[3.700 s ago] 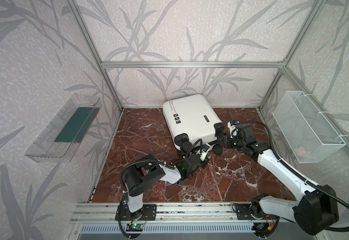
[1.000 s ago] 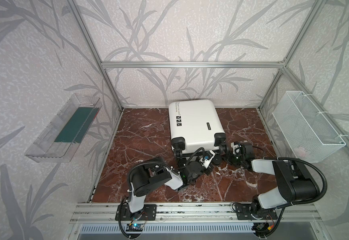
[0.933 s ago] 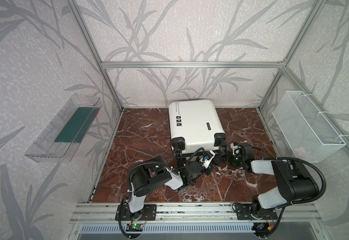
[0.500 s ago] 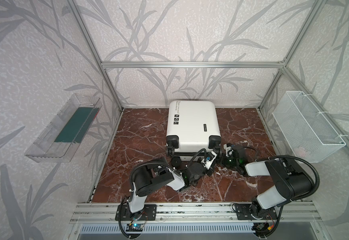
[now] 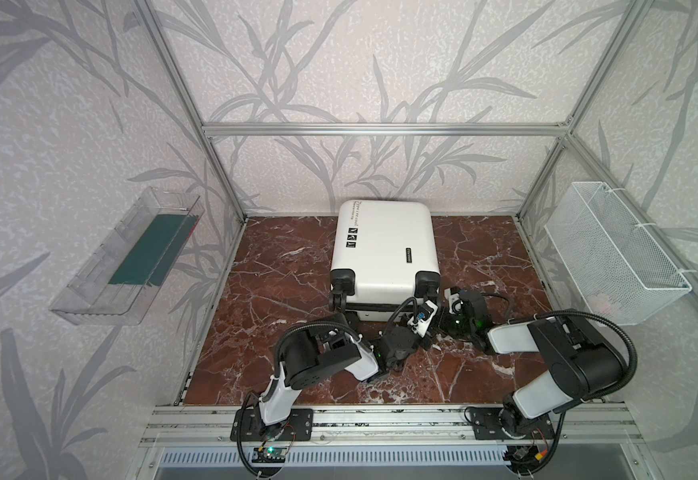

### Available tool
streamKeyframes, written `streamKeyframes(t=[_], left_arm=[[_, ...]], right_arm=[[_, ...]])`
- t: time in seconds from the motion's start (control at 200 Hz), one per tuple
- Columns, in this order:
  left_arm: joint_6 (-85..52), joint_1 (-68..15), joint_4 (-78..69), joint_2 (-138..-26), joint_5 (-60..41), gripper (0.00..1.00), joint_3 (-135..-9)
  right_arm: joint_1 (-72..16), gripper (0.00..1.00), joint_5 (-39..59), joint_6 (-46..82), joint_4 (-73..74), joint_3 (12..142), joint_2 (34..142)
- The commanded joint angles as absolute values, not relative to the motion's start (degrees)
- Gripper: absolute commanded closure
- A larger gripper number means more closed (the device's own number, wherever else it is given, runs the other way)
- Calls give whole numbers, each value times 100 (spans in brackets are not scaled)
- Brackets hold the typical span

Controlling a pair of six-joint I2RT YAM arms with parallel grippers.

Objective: Pack the luggage

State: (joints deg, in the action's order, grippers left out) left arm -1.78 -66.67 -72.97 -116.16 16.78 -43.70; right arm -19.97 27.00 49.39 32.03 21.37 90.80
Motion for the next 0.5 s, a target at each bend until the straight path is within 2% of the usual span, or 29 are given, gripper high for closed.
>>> streamKeyframes(t=[0.0,0.1,0.19,0.495], left_arm=[[-215,-6917,-7743,-11514,1185,84,-4228],[-284,-6917,-7926,-11335,1227,74,-3908],[-388,-6917,-7989,-11151,1209,72,-3590],[-553,-6961,-7959,-10449,1537,56,-2550]], right_arm=[[-2180,100,2758,4860,2799,2251,9111],[-2114,100,2699,4689,2437,2382,8978],[-2022,100,2638,4493,2022,2505,8786],[-1663,81,2060,3438,165,3047,7898]])
